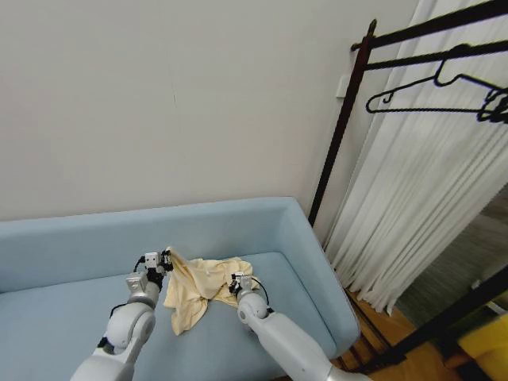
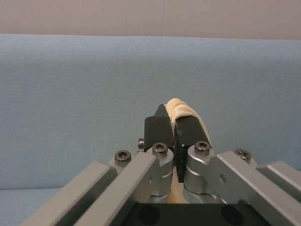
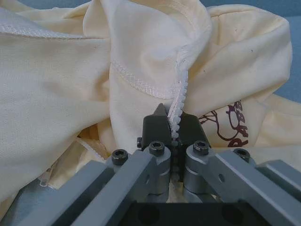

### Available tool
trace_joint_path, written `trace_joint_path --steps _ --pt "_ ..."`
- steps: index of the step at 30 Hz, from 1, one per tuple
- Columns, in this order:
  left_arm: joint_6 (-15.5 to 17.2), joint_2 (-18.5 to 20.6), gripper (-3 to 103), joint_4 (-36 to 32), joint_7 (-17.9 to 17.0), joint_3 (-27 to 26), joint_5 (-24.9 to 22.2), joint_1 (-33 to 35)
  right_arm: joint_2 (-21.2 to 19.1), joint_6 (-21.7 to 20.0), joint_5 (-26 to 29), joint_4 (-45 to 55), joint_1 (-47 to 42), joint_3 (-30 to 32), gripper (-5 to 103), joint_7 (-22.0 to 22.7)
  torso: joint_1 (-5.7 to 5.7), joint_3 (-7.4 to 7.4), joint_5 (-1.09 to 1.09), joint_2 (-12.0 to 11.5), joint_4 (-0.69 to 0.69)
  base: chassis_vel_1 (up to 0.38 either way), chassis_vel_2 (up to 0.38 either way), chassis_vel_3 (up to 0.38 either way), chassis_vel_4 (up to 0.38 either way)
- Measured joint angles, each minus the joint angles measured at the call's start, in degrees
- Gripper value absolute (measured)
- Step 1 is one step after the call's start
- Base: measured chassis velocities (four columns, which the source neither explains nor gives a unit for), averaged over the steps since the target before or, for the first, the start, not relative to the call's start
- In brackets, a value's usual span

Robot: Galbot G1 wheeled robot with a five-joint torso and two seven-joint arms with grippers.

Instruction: Pick up the clothes from the sofa and hang them on the clothes hanger.

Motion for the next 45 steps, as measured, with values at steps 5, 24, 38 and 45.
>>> trace_joint_path --steps 5,24,38,45 --pt "0.0 -0.1 1 -0.1 0.0 0.1 0.0 0.0 0.0 0.3 -0.8 0.0 -0.1 0.0 1 -0.2 0.0 0.0 0.0 0.0 0.0 0.0 0.0 0.0 0.0" --pt "-0.2 0.1 1 -0.9 0.1 -0.1 0.2 0.8 -2.1 4.3 -16.1 2.8 -0.7 1.0 1 0.0 0.0 0.0 0.0 0.0 0.0 0.0 0.0 0.0 0.0" --pt "-1.3 1.8 1 -3.5 0.2 -1.3 -0.1 2.0 -2.5 6.1 -20.0 6.1 0.4 3.8 1 0.4 0.0 0.0 0.0 0.0 0.0 0.0 0.0 0.0 0.0" --pt "-2.8 2.8 1 -4.6 0.2 -1.9 -1.9 2.0 -4.5 5.9 -18.8 11.1 0.6 4.4 1 1.4 0.0 0.0 0.0 0.0 0.0 0.0 0.0 0.0 0.0"
